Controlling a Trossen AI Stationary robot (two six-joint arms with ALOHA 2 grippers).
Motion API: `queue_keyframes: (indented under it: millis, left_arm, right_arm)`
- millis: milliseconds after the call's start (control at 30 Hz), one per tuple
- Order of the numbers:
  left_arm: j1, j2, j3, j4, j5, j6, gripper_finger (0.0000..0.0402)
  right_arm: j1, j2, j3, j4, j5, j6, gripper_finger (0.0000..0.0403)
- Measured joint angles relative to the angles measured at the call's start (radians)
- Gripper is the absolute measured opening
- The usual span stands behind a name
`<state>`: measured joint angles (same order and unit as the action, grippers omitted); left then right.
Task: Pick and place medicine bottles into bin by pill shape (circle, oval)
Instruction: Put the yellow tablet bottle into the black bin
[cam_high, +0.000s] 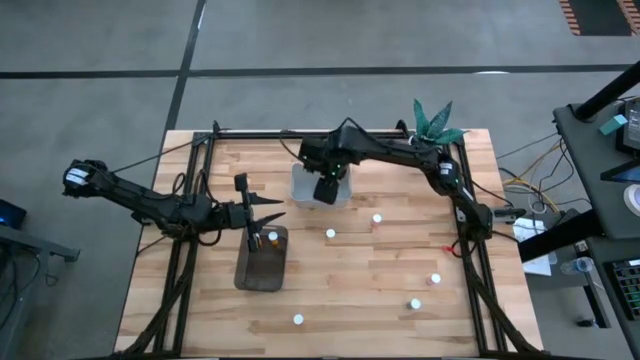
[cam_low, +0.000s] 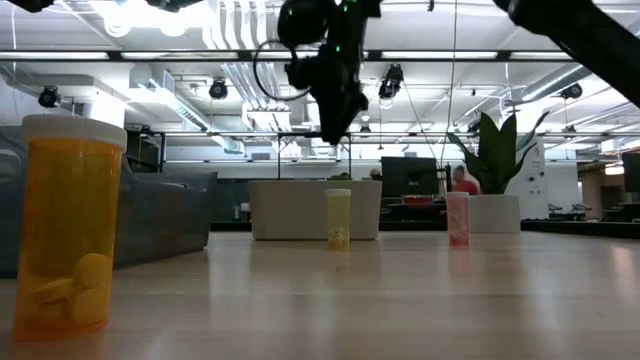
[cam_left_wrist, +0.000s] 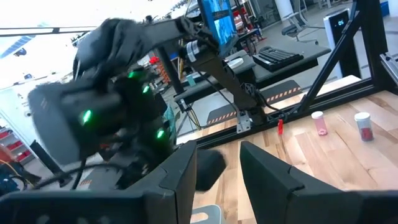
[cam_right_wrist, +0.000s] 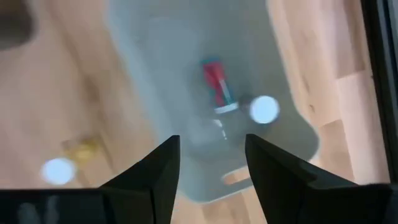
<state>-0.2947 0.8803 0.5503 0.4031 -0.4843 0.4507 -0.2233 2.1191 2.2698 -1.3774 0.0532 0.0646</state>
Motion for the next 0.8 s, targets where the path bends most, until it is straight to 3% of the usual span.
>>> queue_keyframes:
  millis: [133, 300, 800]
  left_arm:
    - [-0.002, 0.0, 0.0, 0.0, 0.0, -0.004, 0.0109]
    - [-0.002, 0.0, 0.0, 0.0, 0.0, -0.008, 0.0109]
    - [-0.002, 0.0, 0.0, 0.001, 0.0, -0.01, 0.0109]
  right_arm:
    - [0.056, -0.04, -0.035, 0.003, 0.0, 0.015, 0.0173]
    - [0.117, -0.135, -0.18, 0.082, 0.0, 0.052, 0.0167]
    - [0.246, -0.607, -0.917, 0.617, 0.004, 0.173, 0.0143]
